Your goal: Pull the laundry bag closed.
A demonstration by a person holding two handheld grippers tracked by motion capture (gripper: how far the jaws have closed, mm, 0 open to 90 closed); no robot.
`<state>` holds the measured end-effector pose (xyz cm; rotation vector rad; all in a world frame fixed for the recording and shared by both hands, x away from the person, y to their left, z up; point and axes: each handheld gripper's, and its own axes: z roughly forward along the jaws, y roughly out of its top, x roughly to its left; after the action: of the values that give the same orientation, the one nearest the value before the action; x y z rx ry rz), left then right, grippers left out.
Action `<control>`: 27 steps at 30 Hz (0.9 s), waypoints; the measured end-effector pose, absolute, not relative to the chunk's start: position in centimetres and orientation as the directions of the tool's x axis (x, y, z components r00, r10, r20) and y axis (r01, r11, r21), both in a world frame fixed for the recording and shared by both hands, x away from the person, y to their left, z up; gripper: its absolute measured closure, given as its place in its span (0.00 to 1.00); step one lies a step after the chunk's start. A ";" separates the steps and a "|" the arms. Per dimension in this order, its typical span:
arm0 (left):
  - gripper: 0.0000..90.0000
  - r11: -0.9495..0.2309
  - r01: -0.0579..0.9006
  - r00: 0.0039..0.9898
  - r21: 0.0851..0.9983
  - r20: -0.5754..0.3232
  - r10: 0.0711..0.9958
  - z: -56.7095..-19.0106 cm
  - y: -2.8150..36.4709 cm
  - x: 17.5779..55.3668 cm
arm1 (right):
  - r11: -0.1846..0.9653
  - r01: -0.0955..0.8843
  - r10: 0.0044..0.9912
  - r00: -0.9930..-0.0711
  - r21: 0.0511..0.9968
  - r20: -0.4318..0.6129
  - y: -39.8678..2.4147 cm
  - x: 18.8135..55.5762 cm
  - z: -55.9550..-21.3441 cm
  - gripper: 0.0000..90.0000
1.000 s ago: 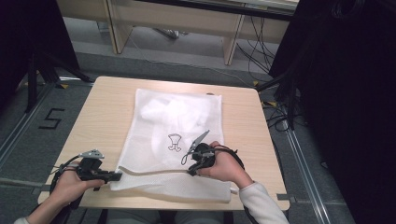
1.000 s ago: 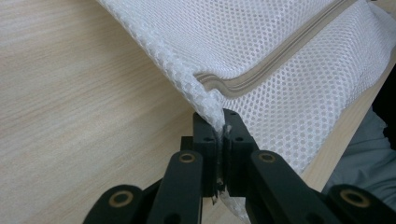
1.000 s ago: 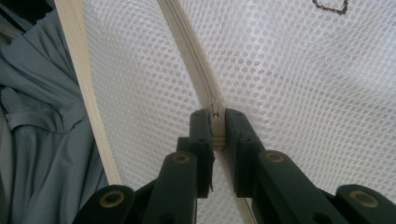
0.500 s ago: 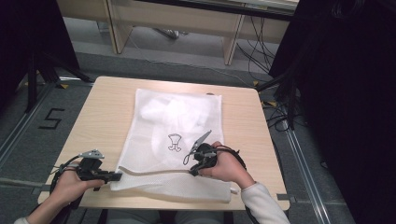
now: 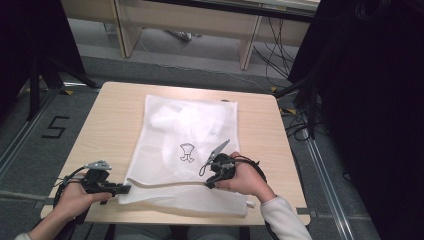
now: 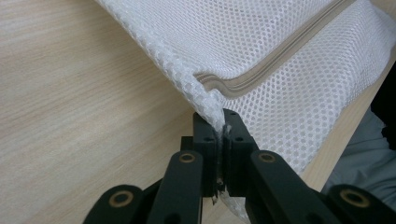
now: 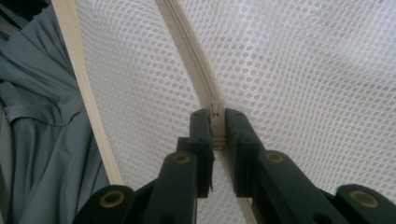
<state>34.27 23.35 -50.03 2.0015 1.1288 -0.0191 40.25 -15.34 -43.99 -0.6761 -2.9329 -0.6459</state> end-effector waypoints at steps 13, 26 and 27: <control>0.95 -0.264 0.718 0.600 0.644 -0.379 0.705 -50.0 23.3 34.3 | 0.816 0.434 0.409 -0.900 0.382 0.148 -15.9 40.2 -43.9 0.92; 0.95 -0.260 0.718 0.598 0.646 -0.380 0.705 -50.0 23.3 34.3 | 0.811 0.448 0.425 -0.893 0.375 0.147 -16.6 40.3 -43.9 0.92; 0.95 -0.259 0.717 0.598 0.647 -0.380 0.706 -50.0 23.3 34.3 | 0.813 0.444 0.420 -0.895 0.378 0.148 -16.6 40.3 -43.9 0.92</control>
<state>34.27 23.34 -50.01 1.9967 1.1279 -0.0179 40.25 -16.61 -43.90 -0.7002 -2.9364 -0.6332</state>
